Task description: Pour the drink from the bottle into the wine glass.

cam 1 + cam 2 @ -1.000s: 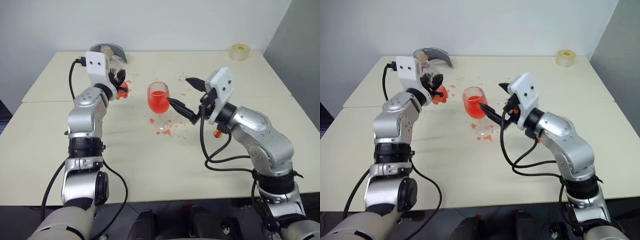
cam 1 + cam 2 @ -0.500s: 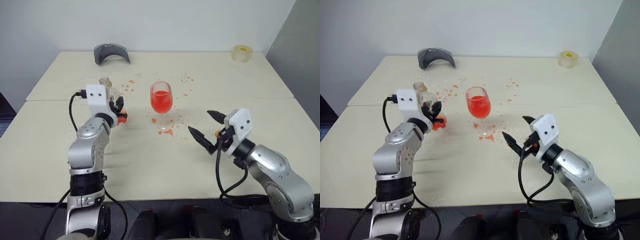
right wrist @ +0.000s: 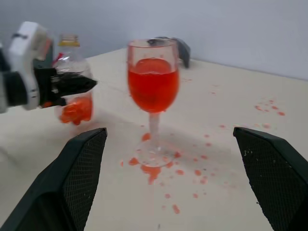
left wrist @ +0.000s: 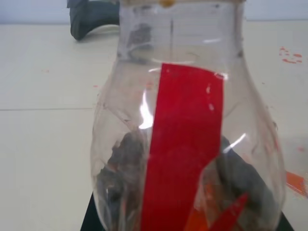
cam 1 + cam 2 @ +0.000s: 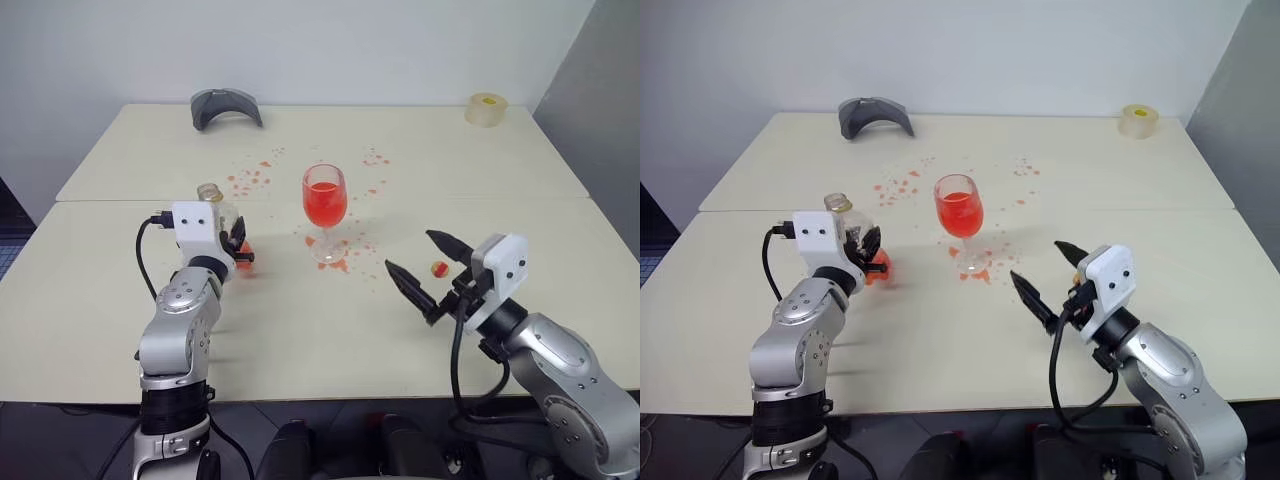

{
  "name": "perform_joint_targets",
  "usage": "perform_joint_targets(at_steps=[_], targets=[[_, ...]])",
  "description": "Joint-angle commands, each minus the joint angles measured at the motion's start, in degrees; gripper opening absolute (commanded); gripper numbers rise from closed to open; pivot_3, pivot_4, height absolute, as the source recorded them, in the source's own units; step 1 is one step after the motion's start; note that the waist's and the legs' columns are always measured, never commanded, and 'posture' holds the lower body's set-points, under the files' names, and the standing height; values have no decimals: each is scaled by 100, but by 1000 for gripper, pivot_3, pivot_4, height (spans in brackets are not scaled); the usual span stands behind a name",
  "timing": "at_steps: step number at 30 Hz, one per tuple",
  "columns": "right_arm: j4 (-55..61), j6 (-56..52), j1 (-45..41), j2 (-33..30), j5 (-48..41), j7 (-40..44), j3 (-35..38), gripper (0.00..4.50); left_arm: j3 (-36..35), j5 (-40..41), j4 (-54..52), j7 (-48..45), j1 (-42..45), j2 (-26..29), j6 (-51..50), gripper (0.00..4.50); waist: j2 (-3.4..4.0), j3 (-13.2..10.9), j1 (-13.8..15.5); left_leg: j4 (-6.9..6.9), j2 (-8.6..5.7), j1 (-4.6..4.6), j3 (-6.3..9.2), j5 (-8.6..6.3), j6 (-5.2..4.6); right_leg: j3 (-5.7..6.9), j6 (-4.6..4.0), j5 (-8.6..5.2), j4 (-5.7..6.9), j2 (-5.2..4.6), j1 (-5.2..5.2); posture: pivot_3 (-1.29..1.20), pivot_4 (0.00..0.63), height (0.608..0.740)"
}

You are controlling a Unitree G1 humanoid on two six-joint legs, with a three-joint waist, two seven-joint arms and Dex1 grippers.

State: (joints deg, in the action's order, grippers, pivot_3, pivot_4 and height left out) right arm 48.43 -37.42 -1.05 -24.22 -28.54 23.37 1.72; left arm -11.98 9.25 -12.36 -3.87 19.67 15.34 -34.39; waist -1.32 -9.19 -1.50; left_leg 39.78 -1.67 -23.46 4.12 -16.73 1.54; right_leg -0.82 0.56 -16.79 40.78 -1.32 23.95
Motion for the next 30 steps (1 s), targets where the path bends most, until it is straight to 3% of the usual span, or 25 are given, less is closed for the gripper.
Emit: perform_joint_targets(at_steps=[1,5,11,23,30], targets=[[226,250,23,-295,-500,658,158,4500,-115,-254,418,40,257,246,682,1294,0,0,2,-4,0,7,0,-1,-1,-1,0,0,-2,0,-7,0,150,740],[-65,501,24,-617,-552,1210,34,4500,-225,-353,1323,89,526,376,1344,1294,-8,5,10,-58,-1,81,1,-4,-8,5,2,-1,-54,1,-83,0,150,740],[-669,720,-438,-560,-329,1296,-212,4500,-166,-299,2325,-23,805,290,1770,1294,-13,8,7,-75,2,86,0,-2,-4,1,1,2,-69,2,-82,0,150,740],[-866,684,-876,-410,-250,1111,-356,4500,-177,-169,2471,-275,729,138,2116,1294,-13,8,17,-78,2,84,3,1,1,3,1,2,-72,-1,-81,0,150,740],[-839,675,-867,-433,-238,1088,-337,4500,-243,-66,2442,-318,721,147,2149,3547,-12,8,16,-78,2,84,3,0,0,3,1,2,-73,-1,-81,0,150,740]])
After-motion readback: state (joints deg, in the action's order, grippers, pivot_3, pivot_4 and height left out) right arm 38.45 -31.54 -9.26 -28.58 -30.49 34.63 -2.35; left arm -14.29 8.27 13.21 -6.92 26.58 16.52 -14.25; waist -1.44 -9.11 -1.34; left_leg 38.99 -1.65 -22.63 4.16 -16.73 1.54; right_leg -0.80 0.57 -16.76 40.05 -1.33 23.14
